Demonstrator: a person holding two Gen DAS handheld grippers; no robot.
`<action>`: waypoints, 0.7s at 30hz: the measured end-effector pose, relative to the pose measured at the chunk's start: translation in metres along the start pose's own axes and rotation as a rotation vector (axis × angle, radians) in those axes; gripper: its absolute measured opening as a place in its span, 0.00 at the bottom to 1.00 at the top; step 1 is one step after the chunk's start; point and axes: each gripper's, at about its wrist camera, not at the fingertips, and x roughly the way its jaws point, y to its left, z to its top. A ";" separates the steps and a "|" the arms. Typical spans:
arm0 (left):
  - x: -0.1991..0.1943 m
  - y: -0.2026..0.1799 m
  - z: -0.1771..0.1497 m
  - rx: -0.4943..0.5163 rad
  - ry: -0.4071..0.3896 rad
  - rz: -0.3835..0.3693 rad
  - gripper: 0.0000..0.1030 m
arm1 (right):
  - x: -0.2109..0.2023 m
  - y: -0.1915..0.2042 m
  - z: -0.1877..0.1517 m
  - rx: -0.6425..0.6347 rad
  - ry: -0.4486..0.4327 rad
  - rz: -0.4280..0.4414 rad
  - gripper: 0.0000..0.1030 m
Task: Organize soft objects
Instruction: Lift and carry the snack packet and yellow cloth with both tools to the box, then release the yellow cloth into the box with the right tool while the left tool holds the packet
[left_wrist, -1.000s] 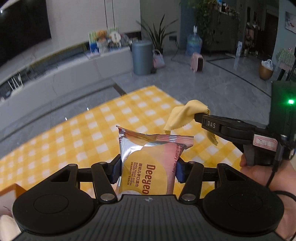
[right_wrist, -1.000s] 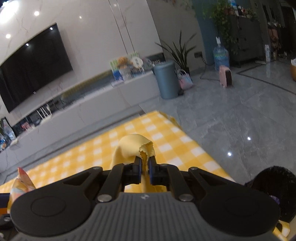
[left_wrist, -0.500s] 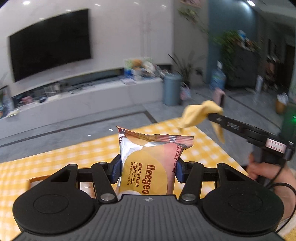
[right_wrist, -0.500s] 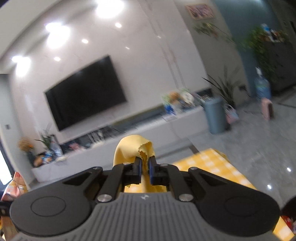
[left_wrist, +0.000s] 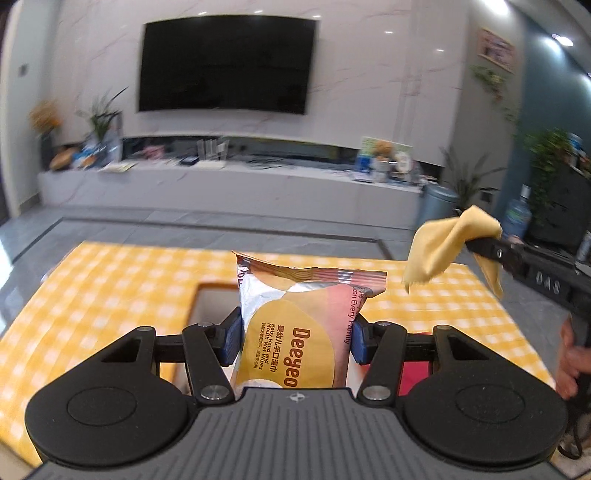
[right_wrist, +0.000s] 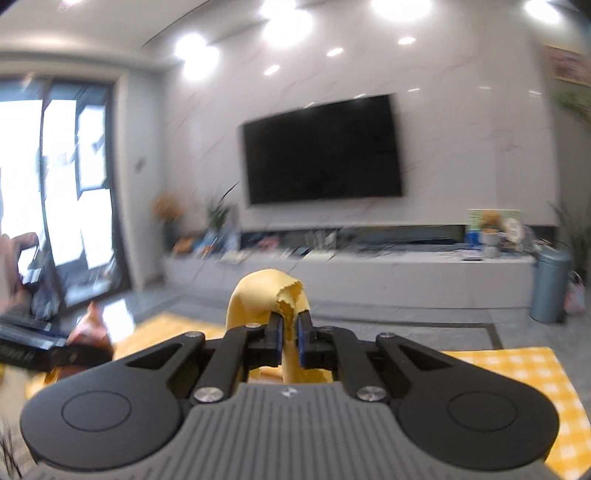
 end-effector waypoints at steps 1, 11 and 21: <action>0.004 0.007 -0.004 -0.016 0.006 0.012 0.62 | 0.012 0.012 -0.004 -0.044 0.045 0.020 0.05; 0.000 0.062 -0.029 -0.025 0.007 0.021 0.62 | 0.091 0.084 -0.053 -0.514 0.481 0.042 0.05; -0.003 0.094 -0.048 -0.085 0.019 -0.079 0.62 | 0.169 0.131 -0.096 -0.955 0.867 0.067 0.05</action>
